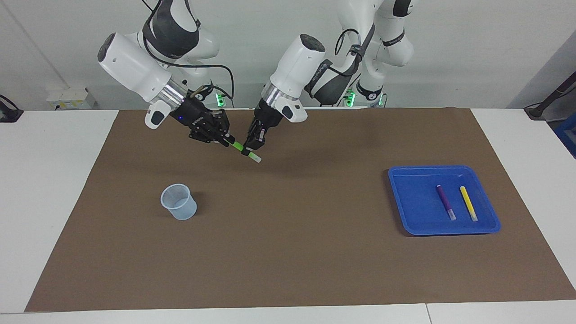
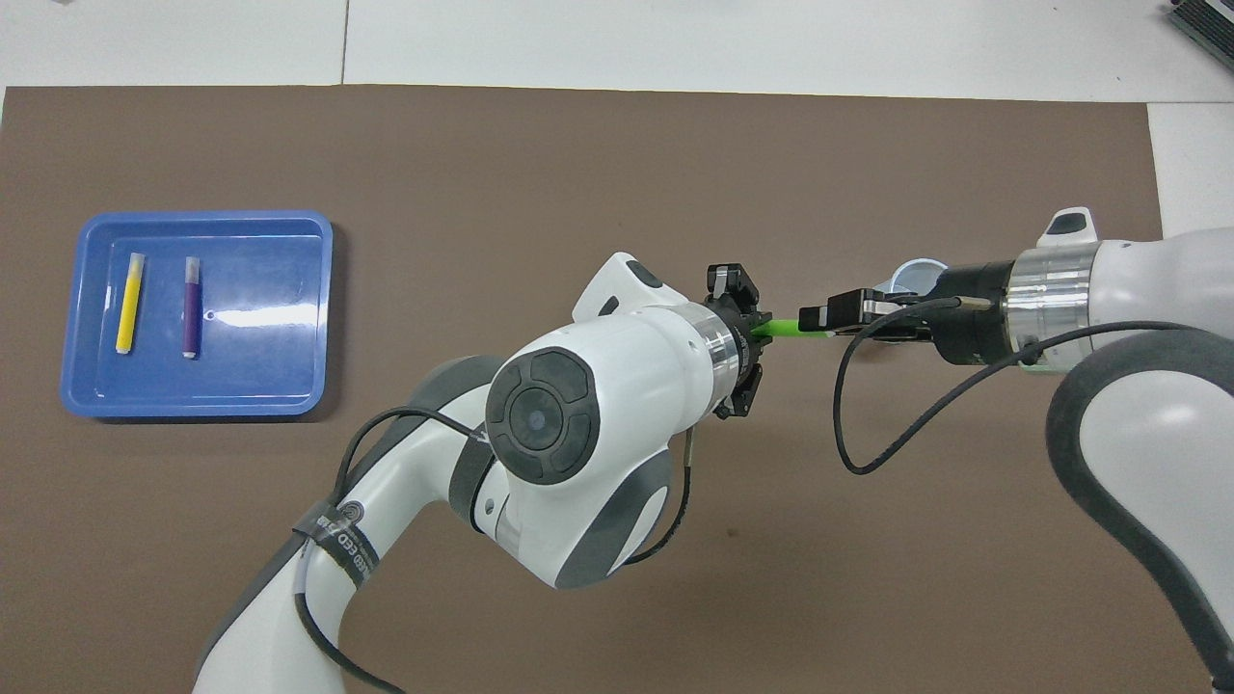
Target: Transfer and insert pens with both arms
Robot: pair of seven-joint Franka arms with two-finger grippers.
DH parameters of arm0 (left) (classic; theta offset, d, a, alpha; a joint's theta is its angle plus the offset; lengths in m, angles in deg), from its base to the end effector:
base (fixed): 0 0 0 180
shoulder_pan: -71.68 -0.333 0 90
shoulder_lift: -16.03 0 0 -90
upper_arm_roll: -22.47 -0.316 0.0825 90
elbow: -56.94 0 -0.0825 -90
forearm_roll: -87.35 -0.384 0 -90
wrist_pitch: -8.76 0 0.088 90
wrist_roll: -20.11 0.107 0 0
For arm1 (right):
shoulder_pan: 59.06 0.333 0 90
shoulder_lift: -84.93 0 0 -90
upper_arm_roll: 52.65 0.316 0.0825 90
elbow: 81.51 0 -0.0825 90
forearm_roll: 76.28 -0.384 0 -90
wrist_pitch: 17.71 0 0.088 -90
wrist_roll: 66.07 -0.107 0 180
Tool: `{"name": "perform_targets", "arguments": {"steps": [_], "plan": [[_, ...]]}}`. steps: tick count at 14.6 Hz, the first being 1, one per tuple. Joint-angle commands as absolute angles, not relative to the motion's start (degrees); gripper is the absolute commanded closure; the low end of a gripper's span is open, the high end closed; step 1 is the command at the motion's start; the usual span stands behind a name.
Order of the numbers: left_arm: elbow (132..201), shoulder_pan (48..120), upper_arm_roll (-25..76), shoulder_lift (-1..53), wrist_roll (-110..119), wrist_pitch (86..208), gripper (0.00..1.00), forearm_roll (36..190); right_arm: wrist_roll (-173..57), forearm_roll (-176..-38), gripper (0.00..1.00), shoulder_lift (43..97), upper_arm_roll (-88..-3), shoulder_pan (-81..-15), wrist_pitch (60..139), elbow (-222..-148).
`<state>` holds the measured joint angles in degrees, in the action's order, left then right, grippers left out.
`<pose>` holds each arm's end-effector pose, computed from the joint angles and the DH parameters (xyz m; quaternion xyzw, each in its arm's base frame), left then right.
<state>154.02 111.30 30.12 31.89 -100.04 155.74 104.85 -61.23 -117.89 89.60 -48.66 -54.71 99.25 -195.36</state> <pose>0.4743 -0.4925 0.5020 0.6955 0.6443 -0.1007 0.3018 0.5413 0.1176 0.5252 -0.9434 0.0311 -0.0538 0.3259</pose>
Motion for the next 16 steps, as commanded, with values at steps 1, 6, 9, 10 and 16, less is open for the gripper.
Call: {"name": "perform_targets", "arguments": {"steps": [1, 6, 9, 10, 16], "plan": [[154.77, 112.55, 29.42, 31.41, -100.39, 157.03, 0.91, 105.28, -59.65, -118.29, 1.0, 89.59, -48.52, -54.49, 99.98, -195.59], [154.77, 112.55, 29.42, 31.41, -99.6, 157.03, 0.49, 105.28, -59.65, -116.72, 1.0, 89.07, -48.52, -55.02, 99.63, -194.89], [154.77, 112.12, 29.33, 31.24, -99.95, 155.89, 0.11, 105.19, -59.56, -113.47, 1.0, 88.45, -48.52, -55.2, 99.1, -193.57], [154.77, 111.77, 29.33, 31.06, -99.95, 155.36, 0.09, 105.19, -59.65, -112.67, 1.0, 88.45, -48.52, -55.2, 99.1, -193.48], [153.18, 105.45, 28.8, 29.57, -99.86, 151.4, 0.0, 104.93, -59.65, -105.12, 1.0, 86.96, -48.87, -56.25, 93.84, -189.19]]}}
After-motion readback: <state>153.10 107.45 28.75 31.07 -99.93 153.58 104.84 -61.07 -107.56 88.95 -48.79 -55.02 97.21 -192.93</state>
